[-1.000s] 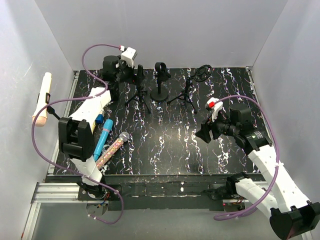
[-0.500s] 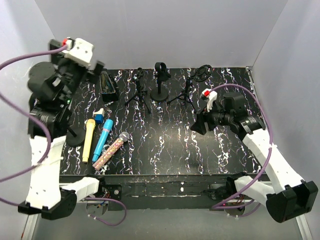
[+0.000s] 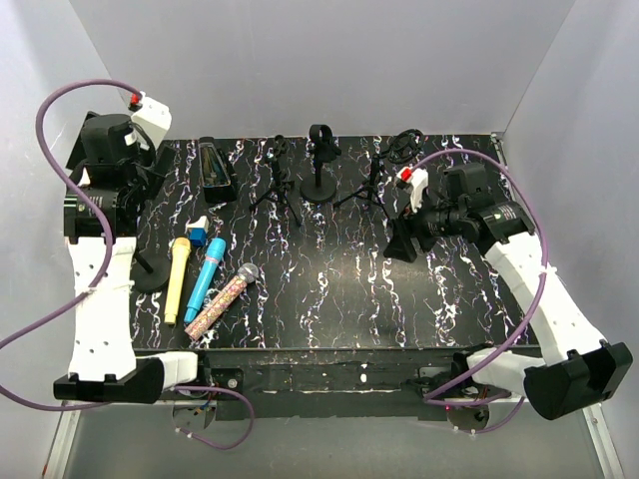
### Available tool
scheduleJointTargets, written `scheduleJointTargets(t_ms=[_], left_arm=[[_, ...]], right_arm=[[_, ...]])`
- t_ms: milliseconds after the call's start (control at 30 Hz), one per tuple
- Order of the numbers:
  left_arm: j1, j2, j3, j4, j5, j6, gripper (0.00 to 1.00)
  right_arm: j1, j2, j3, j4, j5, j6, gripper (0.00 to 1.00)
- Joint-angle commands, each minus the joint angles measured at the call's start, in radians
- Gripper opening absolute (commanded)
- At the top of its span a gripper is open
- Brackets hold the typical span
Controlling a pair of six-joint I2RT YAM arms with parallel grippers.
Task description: Remove the microphone from the stand
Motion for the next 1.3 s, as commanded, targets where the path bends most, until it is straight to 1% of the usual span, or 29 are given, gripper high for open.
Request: scheduleJointTargets(t_ms=[0,33,67,167,233,267,333,400,533,633,767,933,1100,1167,1267], left_arm=[[0.011,0.032,0.068,-0.165,-0.112,0.022,0.98],[0.017,0.046,0.076,-0.208,-0.124,0.002,0.98],[0.02,0.048,0.078,-0.238,-0.106,-0.022,0.98],[0.029,0.051,0.076,-0.258,-0.058,-0.095,0.98],[0.038,0.069,0.076,-0.247,-0.087,-0.096,0.98],[0.075,0.08,0.087,-0.246,-0.099,-0.092,0.98],[0.1,0.117,0.159,-0.282,-0.104,-0.104,0.98],[0.121,0.137,0.203,-0.307,-0.104,-0.102,0.98],[0.167,0.14,0.193,-0.316,-0.117,-0.09,0.98],[0.202,0.147,0.187,-0.348,-0.054,-0.127,0.98],[0.254,0.152,0.128,-0.315,0.0,-0.177,0.98],[0.34,0.201,0.144,-0.293,0.083,-0.249,0.97],[0.394,0.243,0.167,-0.285,0.179,-0.306,0.92],[0.402,0.252,0.167,-0.282,0.213,-0.323,0.88],[0.408,0.269,0.186,-0.293,0.249,-0.339,0.79]], right_arm=[[-0.004,0.05,0.105,-0.207,-0.002,-0.169,0.76],[-0.002,0.063,0.11,-0.213,-0.008,-0.192,0.76],[-0.004,0.076,0.108,-0.207,-0.008,-0.2,0.76],[-0.004,0.106,0.121,-0.13,-0.021,-0.162,0.76],[-0.004,0.122,0.134,-0.087,-0.047,-0.114,0.76],[-0.004,0.126,0.14,-0.075,-0.057,-0.097,0.76],[-0.004,0.137,0.159,-0.064,-0.069,-0.069,0.76],[-0.004,0.14,0.164,-0.063,-0.086,-0.065,0.76],[-0.004,0.142,0.139,-0.044,-0.089,-0.092,0.76],[-0.002,0.152,0.157,-0.044,-0.094,-0.078,0.76],[-0.004,0.175,0.18,-0.049,-0.1,-0.06,0.75],[-0.004,0.183,0.194,-0.081,-0.103,-0.062,0.74],[-0.004,0.16,0.17,-0.092,-0.1,-0.075,0.73],[-0.004,0.151,0.156,-0.092,-0.101,-0.072,0.73],[-0.004,0.145,0.144,-0.09,-0.107,-0.062,0.72]])
